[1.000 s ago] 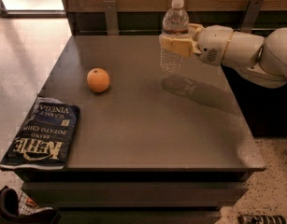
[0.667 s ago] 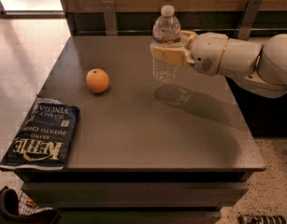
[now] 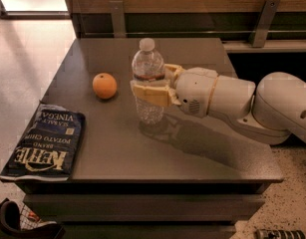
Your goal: Move water bottle near blue chip bag
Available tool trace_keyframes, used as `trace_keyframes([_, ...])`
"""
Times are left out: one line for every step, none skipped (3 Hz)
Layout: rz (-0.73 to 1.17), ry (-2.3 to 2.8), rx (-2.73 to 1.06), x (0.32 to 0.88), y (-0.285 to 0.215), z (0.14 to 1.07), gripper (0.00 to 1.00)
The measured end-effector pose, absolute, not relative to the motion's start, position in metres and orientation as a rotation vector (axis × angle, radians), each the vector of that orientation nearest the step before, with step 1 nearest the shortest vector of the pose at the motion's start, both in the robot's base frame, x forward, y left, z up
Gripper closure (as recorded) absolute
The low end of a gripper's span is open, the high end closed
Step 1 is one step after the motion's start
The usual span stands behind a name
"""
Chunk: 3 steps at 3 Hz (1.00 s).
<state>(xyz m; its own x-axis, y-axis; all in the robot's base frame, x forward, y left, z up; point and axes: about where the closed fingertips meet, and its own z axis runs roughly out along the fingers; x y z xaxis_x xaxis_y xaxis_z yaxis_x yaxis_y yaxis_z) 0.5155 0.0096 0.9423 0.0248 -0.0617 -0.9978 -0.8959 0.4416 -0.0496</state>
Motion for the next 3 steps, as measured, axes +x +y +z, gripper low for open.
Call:
trace_keyframes([0.867, 1.386, -0.927, 0.491, 0.040, 0.928, 1.00])
trace_keyframes([0.911, 1.369, -0.929, 0.470, 0.073, 0.916, 1.00])
trace_keyframes([0.935, 1.348, -0.945, 0.448, 0.109, 0.905, 1.00])
